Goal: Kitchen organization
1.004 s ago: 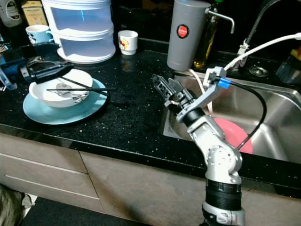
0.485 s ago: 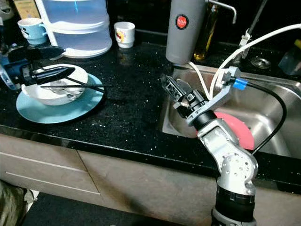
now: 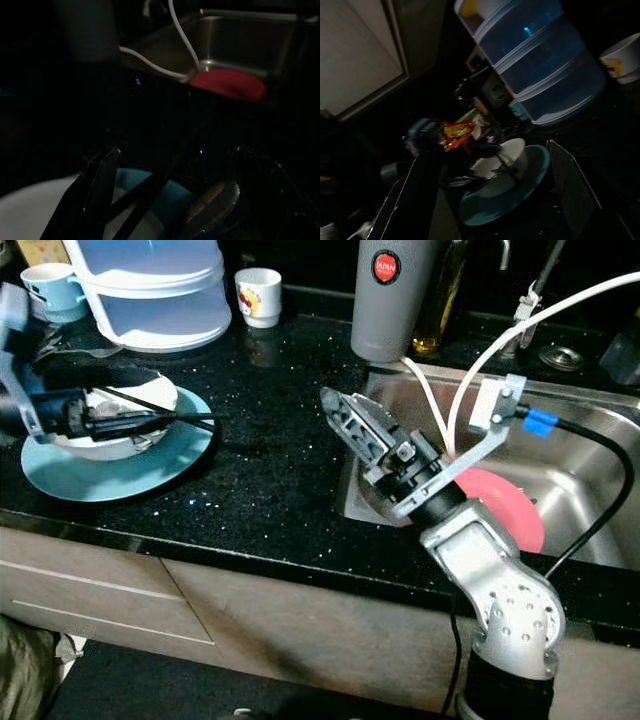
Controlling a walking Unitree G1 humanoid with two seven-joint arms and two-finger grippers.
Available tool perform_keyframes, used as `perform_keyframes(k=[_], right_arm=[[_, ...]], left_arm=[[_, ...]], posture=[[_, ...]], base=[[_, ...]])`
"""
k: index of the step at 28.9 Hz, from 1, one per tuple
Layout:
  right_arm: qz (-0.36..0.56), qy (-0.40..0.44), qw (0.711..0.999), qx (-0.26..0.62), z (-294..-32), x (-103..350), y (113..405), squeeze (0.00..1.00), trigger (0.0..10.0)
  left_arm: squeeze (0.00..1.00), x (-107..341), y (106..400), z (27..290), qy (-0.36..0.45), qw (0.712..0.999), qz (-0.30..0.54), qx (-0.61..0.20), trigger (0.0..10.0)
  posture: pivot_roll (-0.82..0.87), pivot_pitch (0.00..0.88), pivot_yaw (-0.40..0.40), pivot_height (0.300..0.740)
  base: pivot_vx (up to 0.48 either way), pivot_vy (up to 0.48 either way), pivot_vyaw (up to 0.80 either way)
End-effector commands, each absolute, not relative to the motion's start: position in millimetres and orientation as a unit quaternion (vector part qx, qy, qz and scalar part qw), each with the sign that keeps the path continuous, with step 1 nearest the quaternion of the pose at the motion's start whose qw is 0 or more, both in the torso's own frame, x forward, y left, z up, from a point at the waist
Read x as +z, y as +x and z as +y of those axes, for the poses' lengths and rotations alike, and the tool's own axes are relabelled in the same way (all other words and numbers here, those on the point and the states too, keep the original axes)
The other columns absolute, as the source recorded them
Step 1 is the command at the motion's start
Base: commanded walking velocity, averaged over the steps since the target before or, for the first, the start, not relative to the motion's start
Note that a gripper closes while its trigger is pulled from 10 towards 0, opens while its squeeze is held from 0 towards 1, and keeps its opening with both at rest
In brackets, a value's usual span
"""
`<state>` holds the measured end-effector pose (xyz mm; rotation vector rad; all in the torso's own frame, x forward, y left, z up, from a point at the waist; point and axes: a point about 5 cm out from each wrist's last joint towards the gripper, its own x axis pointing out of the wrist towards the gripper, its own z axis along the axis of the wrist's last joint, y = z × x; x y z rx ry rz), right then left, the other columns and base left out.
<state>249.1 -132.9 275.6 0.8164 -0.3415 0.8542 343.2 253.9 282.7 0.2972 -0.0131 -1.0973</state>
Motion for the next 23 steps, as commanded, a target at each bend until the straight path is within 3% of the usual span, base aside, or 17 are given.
perform_keyframes(k=[1,15,23], right_arm=[[-0.157,0.382,0.814,0.409,-132,277,244,0.0,10.0],[-0.152,0.38,0.819,0.402,-138,281,242,0.0,10.0],[-0.148,0.379,0.825,0.392,-140,281,245,0.0,10.0]], left_arm=[[0.0,284,347,249,0.154,0.84,-0.005,-0.521,10.0],[0.0,290,359,225,0.172,0.826,-0.032,-0.536,10.0],[0.0,285,359,225,0.195,0.818,-0.015,-0.54,10.0]], posture=[[0.0,0.125,-0.031,0.74],[-0.03,0.128,-0.025,0.74],[-0.03,0.122,-0.029,0.74]], base=[[0.0,0.0,0.0],[0.0,0.0,0.0],[0.0,0.0,0.0]])
